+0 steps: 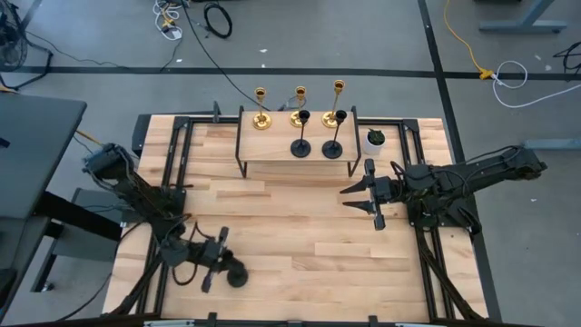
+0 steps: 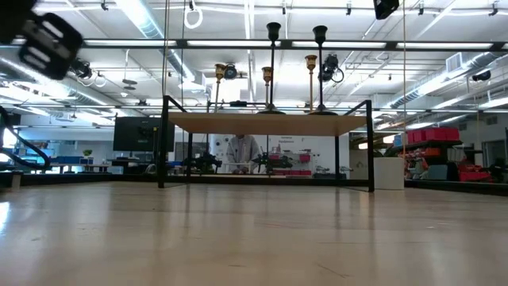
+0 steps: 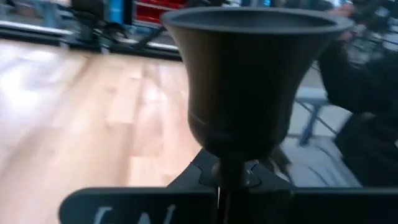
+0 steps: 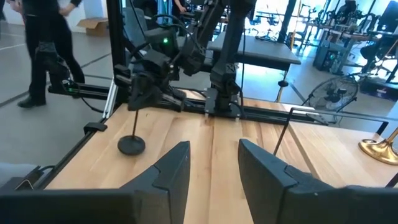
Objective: Pick & Place candle stick holders
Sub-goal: Put the black candle holder on the shelf
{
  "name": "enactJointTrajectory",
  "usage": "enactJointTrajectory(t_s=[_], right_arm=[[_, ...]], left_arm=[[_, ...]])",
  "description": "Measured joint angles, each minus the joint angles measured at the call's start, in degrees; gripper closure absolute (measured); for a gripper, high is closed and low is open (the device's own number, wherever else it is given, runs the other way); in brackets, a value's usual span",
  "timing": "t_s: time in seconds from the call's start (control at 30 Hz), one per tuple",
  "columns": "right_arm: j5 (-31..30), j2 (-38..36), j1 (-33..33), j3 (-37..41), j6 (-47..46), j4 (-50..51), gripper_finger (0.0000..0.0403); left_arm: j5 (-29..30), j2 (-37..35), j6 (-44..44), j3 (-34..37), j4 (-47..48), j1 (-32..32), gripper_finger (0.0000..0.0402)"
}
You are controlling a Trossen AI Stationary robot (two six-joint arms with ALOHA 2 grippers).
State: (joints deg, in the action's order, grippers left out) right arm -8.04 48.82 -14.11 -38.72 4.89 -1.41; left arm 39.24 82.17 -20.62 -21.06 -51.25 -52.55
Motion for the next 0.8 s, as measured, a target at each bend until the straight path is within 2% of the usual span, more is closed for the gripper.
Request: enactJointTrajectory(t_s=[0.27,0.57,0.67,0.8], right_arm=[[-0.02,0.0,0.02,0.0,1.38,0.09,0.0268],[0.02,0.0,0.02,0.0,3.02,0.14,0.0268],[0.02,0.0,0.02,0.0,3.68,0.7,0.0268],[-0.06,0.0,0.02,0.0,5.42,1.26,0.0268]], left_arm=[[-0.16,-4.95,0.37,0.0,-1.16,9.36,0.04],[-1.46,-16.71,7.36,0.0,1.29,19.39,0.0401],[-3.07,-21.34,9.33,-1.48,8.87,23.38,0.0401],[-3.34,-26.31,9.3,-8.19,27.69,29.25,0.0401]])
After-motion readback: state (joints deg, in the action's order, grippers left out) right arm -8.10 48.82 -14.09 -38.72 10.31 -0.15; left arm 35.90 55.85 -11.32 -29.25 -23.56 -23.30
